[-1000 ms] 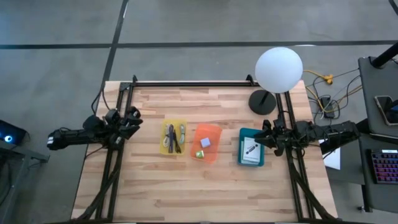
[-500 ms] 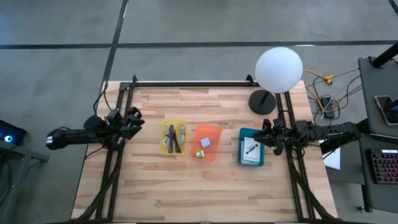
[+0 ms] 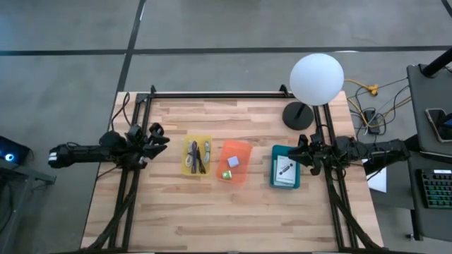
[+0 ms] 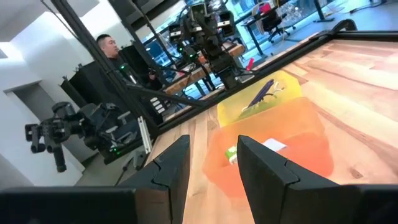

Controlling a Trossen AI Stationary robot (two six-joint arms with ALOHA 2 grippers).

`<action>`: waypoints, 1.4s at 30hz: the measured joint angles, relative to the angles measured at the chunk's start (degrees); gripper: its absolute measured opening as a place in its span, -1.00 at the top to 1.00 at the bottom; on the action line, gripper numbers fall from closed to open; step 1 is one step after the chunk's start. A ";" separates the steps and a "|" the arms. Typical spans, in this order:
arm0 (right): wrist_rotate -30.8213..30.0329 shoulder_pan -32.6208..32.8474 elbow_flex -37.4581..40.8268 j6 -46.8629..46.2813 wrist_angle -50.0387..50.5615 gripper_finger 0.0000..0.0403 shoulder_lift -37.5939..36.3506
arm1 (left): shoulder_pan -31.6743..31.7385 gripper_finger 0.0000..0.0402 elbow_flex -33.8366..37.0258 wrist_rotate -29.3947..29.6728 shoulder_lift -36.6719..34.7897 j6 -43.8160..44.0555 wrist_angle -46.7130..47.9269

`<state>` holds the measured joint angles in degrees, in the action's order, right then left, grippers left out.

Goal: Pick and place items into bin
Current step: Return to Home Position

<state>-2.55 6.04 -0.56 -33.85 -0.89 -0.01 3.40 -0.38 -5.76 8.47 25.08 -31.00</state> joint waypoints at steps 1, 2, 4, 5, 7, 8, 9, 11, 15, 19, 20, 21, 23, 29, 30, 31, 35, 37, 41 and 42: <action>-0.01 -0.84 0.00 0.01 0.00 0.40 0.00 | 0.00 0.36 0.00 -0.01 0.33 0.01 0.04; -0.04 -1.82 0.00 0.00 0.00 0.40 0.00 | 0.00 0.36 0.00 -0.02 0.59 0.00 0.01; -0.19 -3.78 0.00 0.00 0.00 0.40 0.00 | 0.00 0.36 0.00 0.00 1.22 0.02 -0.03; -0.17 -4.73 0.00 0.00 0.00 0.40 0.00 | 0.00 0.36 0.00 -0.01 1.54 0.00 0.00; -0.19 -6.85 0.00 0.00 0.00 0.40 0.00 | 0.00 0.36 0.00 -0.02 2.05 0.00 -0.03; -0.19 -7.75 0.00 0.00 0.00 0.40 0.00 | 0.00 0.36 0.00 -0.02 2.34 0.02 -0.03; -0.19 -8.55 0.00 0.00 0.00 0.40 0.00 | 0.00 0.36 0.00 -0.02 2.56 0.01 0.03; -0.19 -9.74 0.00 0.02 0.00 0.40 0.00 | 0.00 0.36 0.00 0.00 3.11 0.01 -0.04; -0.23 -10.15 0.00 0.00 -0.02 0.40 0.00 | 0.00 0.36 0.00 -0.02 3.97 0.00 -0.07; -0.37 -9.94 0.00 0.00 -0.04 0.40 0.00 | -0.02 0.36 0.00 -0.02 4.61 0.01 -0.04; -0.39 -9.94 0.00 0.00 -0.02 0.40 0.01 | -0.01 0.36 0.00 0.00 4.75 0.02 -0.03; -0.39 -9.94 0.00 0.00 -0.03 0.40 0.19 | 0.00 0.36 0.00 -0.02 4.86 0.00 0.02; -0.39 -9.94 0.00 0.00 -0.06 0.40 0.68 | -0.02 0.36 0.00 -0.02 5.04 0.01 -0.02; -0.39 -9.94 0.02 0.00 0.00 0.40 1.55 | -0.01 0.36 0.00 -0.02 5.20 0.00 0.00; -0.40 -9.94 0.02 0.00 -0.05 0.40 1.64 | -0.02 0.36 0.00 -0.01 5.19 0.01 0.00; -0.41 -9.94 0.02 0.00 -0.09 0.40 1.66 | -0.02 0.36 0.00 -0.02 5.13 0.02 0.00; -0.41 -9.94 0.02 0.00 -0.06 0.40 1.64 | -0.02 0.36 0.00 -0.02 5.29 0.02 0.02; -0.40 -9.94 0.02 0.00 -0.02 0.40 1.66 | -0.02 0.36 0.00 -0.02 5.30 0.01 -0.03; -0.39 -9.94 0.02 0.00 -0.02 0.40 1.64 | -0.01 0.36 0.00 -0.02 5.24 0.01 -0.02; -0.39 -9.94 0.02 0.00 -0.03 0.40 1.65 | -0.02 0.36 0.00 -0.02 5.27 0.02 0.00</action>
